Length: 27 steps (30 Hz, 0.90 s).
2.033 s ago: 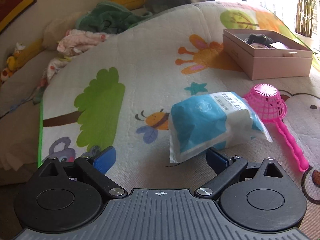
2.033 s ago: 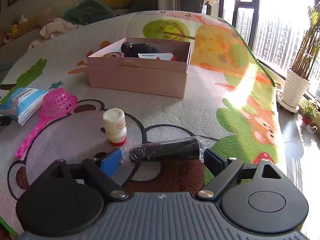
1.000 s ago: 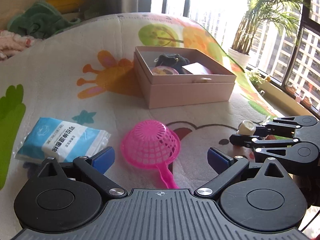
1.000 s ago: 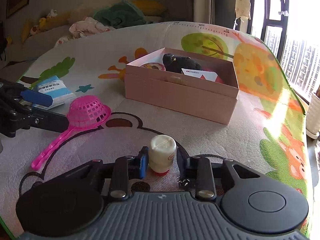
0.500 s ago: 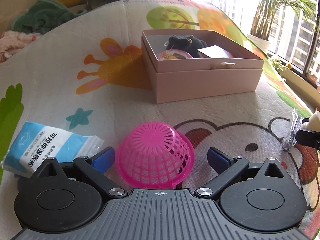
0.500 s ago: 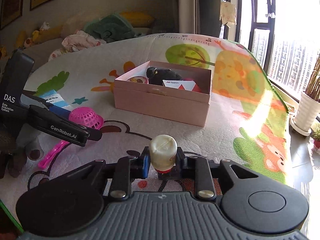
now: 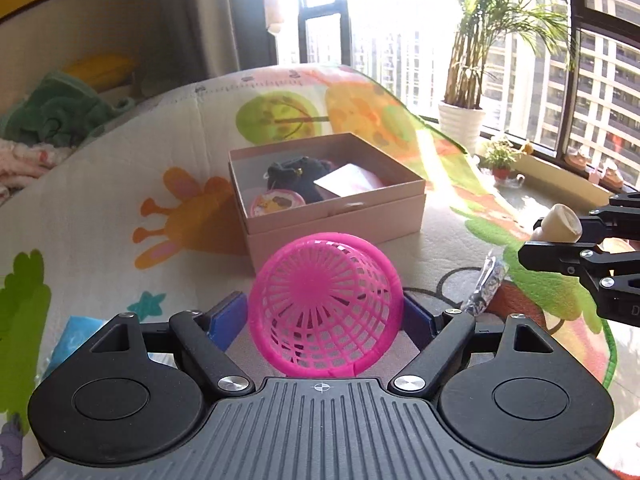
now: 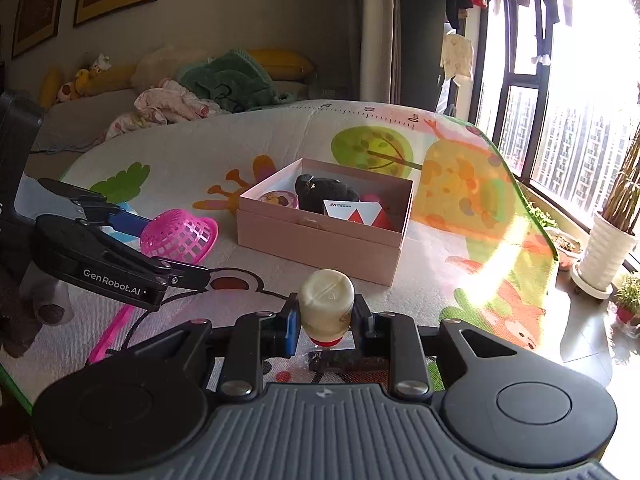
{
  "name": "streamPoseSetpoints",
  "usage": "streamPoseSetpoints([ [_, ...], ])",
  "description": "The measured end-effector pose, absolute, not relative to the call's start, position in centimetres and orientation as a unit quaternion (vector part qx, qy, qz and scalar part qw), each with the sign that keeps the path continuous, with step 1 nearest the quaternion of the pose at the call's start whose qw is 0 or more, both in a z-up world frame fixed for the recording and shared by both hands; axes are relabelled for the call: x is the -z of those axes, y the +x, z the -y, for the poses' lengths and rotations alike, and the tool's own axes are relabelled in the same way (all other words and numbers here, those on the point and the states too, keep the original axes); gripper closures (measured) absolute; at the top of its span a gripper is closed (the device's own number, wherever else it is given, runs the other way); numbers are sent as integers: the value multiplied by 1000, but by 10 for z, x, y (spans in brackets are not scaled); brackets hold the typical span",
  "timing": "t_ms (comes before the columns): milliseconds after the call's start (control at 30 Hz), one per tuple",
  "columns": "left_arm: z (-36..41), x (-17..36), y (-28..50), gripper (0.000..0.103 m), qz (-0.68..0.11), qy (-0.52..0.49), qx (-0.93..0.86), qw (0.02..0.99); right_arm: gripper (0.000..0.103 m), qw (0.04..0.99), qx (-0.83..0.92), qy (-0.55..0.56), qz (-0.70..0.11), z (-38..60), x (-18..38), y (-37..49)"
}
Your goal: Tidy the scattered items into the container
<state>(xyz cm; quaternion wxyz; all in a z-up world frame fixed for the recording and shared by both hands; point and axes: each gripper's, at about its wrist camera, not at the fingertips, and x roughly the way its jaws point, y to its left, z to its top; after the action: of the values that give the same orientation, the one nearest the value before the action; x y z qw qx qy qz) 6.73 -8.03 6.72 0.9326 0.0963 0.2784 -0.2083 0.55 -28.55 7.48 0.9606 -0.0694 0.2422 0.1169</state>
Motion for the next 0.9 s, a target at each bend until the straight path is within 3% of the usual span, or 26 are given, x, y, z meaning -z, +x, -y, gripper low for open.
streamPoseSetpoints([
  [233, 91, -123, 55, 16, -210, 106, 225, 946, 78, 971, -126, -69, -191, 290, -120, -7],
  [433, 98, -150, 92, 16, -185, 88, 228, 952, 78, 976, -142, -23, -165, 310, -167, 20],
  [900, 133, -132, 269, 16, -210, 48, 230, 949, 78, 972, -115, 4, -204, 329, -160, 179],
])
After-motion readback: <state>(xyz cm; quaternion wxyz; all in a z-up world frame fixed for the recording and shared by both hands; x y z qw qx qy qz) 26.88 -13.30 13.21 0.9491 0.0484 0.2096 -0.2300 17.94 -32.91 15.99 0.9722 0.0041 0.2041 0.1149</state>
